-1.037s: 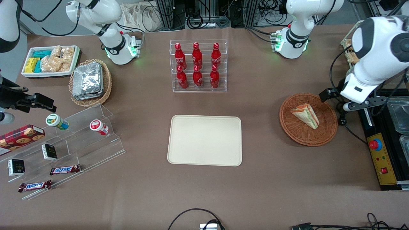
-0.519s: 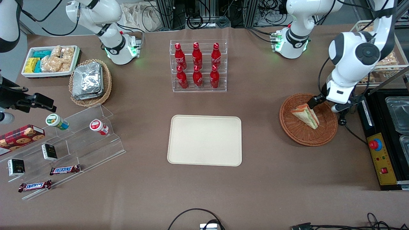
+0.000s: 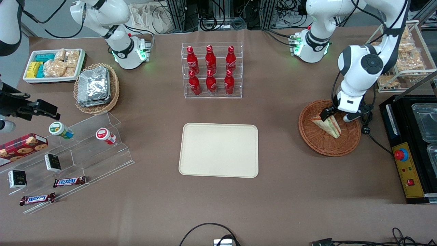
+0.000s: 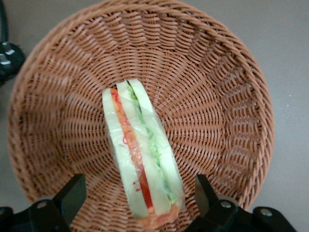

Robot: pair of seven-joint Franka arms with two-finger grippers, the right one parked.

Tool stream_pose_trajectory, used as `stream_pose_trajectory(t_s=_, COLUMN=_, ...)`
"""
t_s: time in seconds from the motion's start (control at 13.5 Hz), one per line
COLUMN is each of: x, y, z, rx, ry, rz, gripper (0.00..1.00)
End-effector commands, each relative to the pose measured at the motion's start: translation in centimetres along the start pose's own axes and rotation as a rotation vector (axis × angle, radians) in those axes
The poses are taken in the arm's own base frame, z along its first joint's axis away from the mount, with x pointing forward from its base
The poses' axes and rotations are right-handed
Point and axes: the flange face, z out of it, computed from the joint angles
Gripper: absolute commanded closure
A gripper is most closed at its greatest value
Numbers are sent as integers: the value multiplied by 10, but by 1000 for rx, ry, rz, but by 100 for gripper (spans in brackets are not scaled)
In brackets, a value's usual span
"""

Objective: Place sandwich from basket to tray
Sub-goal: 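Lower the left gripper and close it on the sandwich, then lift the sandwich and carry it toward the cream tray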

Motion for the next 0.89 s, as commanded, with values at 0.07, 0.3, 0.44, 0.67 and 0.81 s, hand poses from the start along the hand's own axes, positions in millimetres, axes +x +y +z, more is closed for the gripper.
stream_pose_trajectory(t_s=0.07, x=-11, y=0, z=28, rx=-31, ry=26, rz=-18, gripper=1)
stream_pose_trajectory(t_s=0.3, x=-11, y=0, z=30, rx=-32, ry=24, rz=-29, gripper=94)
stream_pose_trajectory(t_s=0.44, x=-10, y=1, z=28, rx=-34, ry=28, rz=-38, gripper=100)
stream_pose_trajectory(t_s=0.67, x=-10, y=13, z=10, rx=-44, ry=51, rz=-4, gripper=100)
stream_pose_trajectory(t_s=0.81, x=-12, y=33, z=-6, rx=-23, ry=36, rz=84, gripper=100)
